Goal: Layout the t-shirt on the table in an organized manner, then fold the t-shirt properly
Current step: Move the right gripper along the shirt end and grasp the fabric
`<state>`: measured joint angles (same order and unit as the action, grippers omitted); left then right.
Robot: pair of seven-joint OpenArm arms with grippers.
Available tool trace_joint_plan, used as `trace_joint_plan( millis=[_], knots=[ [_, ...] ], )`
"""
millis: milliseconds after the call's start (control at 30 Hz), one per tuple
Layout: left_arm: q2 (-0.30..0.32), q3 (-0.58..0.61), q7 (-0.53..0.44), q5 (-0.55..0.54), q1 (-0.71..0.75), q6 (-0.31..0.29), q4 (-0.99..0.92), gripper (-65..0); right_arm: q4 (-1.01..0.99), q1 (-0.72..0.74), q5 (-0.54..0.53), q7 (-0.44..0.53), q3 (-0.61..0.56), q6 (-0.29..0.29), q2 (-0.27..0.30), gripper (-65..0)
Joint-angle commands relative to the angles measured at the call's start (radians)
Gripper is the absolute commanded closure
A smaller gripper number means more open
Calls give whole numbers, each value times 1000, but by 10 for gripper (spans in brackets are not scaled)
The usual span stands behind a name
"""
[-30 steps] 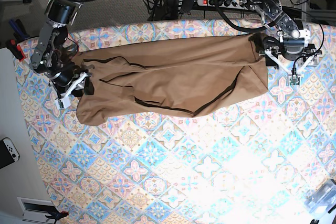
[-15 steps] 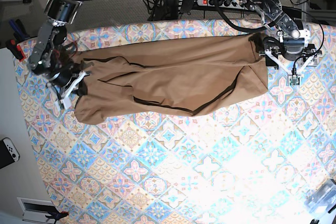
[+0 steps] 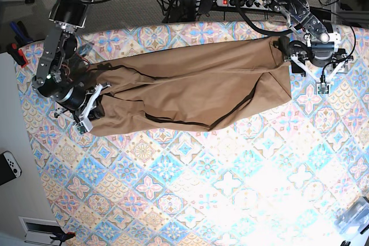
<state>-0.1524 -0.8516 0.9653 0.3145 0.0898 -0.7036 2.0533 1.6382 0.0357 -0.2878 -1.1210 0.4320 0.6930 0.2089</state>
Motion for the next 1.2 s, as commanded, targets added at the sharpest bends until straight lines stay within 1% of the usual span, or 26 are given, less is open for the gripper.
trace_joint_plan(
  millis=[0,200,267,367,433,533,733,800,867,933,967,1167],
  knots=[
    [-5,2,-18,-7,-5,5,16,-496,-3,17,-18,17,3,5,13,0],
    [-5,2,-12,-7,-5,5,16,-496,-134,17,-18,15,3,5,13,0],
    [-5,-1,-12,-5,-3,5,16,-496,-149,17,-18,15,3,5,13,-55],
    [-5,1,-10,-5,8,5,16,-496,-154,17,-18,15,3,5,13,-118],
    [-5,1,-16,-5,14,5,16,-496,-148,17,-18,15,3,5,13,-138],
    [-5,1,-16,-5,15,5,16,-496,-148,17,-18,9,-3,5,13,-152],
    [-5,1,-15,-5,15,5,16,-496,-146,17,-18,15,-6,5,11,-144],
    [-5,1,-16,-5,15,5,16,-496,-146,30,-18,15,-6,5,-4,-142],
    [-5,1,-16,-5,15,5,16,-496,-146,40,-18,17,-5,5,-12,-108],
    [-5,1,-16,-5,15,5,16,-496,-146,45,-18,17,-5,5,-13,-18],
    [-5,1,-16,-5,15,5,16,-496,-146,45,-18,17,0,5,-15,0],
    [-5,1,-18,-5,15,5,16,-496,-145,108,-20,8,3,5,-22,0]
  ],
)
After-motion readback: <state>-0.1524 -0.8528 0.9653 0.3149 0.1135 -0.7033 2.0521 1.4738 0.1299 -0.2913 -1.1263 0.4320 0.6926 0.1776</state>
